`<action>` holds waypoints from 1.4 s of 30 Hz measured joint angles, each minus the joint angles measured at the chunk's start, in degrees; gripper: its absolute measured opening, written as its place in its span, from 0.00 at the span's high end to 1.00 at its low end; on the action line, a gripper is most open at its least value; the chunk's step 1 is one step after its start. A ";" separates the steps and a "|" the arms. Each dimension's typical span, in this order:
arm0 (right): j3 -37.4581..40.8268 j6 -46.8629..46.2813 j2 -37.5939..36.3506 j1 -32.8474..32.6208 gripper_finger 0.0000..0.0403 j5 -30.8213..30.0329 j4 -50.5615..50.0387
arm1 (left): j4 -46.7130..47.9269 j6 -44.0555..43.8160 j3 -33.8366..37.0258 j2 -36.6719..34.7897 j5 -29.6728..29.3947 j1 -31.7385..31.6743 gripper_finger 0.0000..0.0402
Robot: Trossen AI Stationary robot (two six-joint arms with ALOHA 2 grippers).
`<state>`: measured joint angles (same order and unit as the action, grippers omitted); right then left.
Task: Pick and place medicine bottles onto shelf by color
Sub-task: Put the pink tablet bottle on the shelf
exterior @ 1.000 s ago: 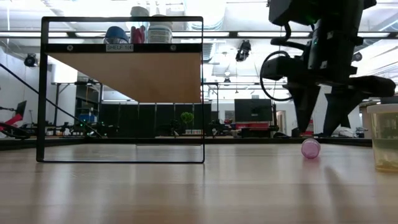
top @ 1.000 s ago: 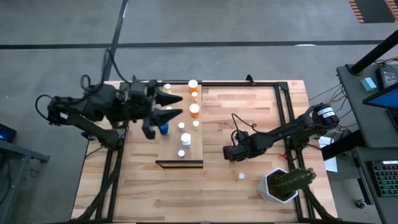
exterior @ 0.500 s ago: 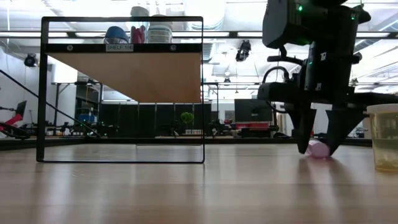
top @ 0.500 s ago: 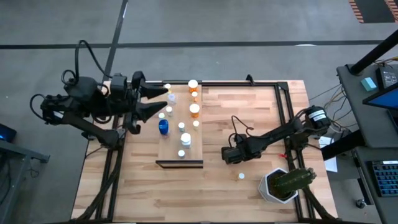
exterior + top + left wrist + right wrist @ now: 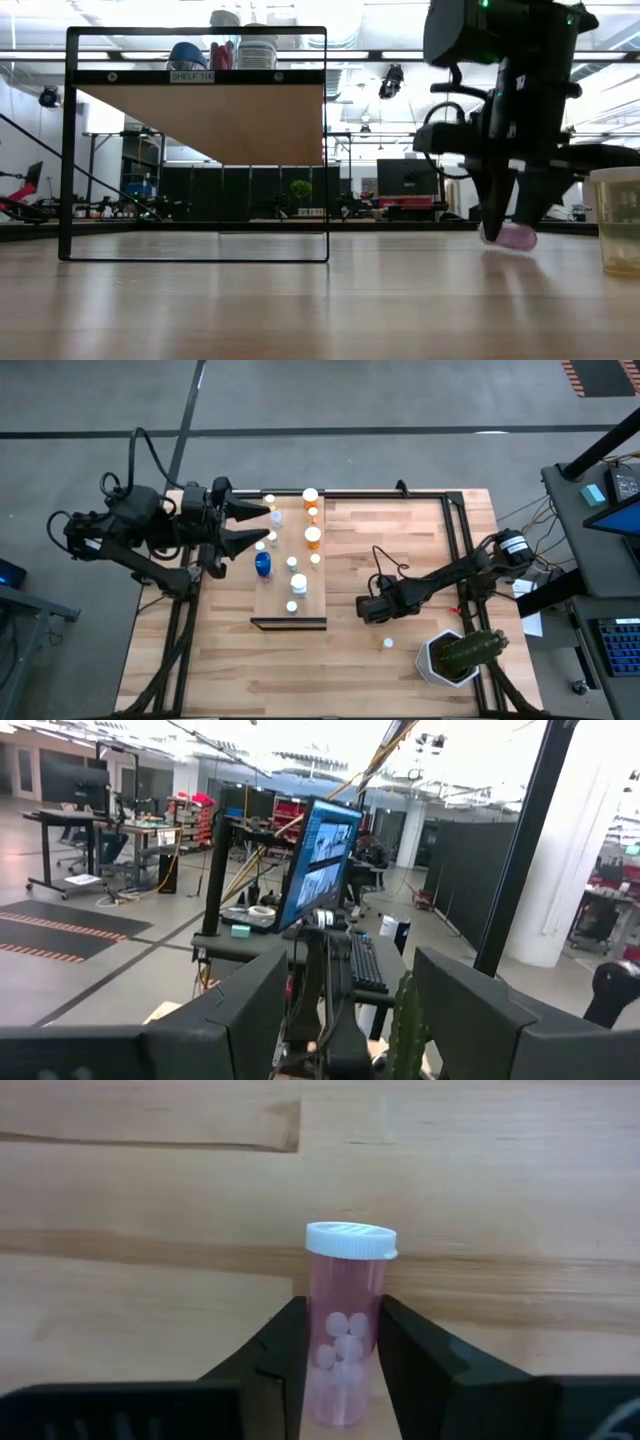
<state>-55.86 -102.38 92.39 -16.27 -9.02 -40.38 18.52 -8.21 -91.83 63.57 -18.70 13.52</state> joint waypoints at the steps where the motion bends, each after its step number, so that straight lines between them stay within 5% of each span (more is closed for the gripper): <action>1: 0.00 0.76 -0.76 0.00 0.75 -0.11 -0.02 | 0.46 0.07 0.00 0.00 0.00 0.02 0.49; 9: 0.02 13.99 -14.57 0.00 0.75 -12.26 0.84 | 1.49 0.09 0.00 0.26 0.00 0.04 0.49; 16: 0.02 54.59 -28.96 -0.35 0.76 -26.98 19.90 | 1.37 0.11 0.00 1.88 0.00 -0.02 0.49; 21: 0.02 88.69 -30.87 -0.35 0.76 -25.04 45.18 | -1.80 -0.46 0.00 3.97 -0.09 -0.04 0.49; 27: 0.02 109.44 -28.94 -0.22 0.76 -23.59 63.72 | -3.45 -1.94 -0.02 5.79 -0.22 -0.04 0.49; 35: -5.04 116.23 -23.50 -0.09 0.76 -18.05 65.21 | -4.06 -3.47 -0.02 9.32 -1.00 0.00 0.40; 42: -11.22 116.86 -21.75 2.28 0.76 -8.51 55.53 | -4.98 1.61 -0.02 13.92 -4.27 -0.01 0.28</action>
<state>-67.07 14.48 70.64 -13.99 -17.53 15.14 13.54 -6.60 -91.85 77.49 -22.97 13.51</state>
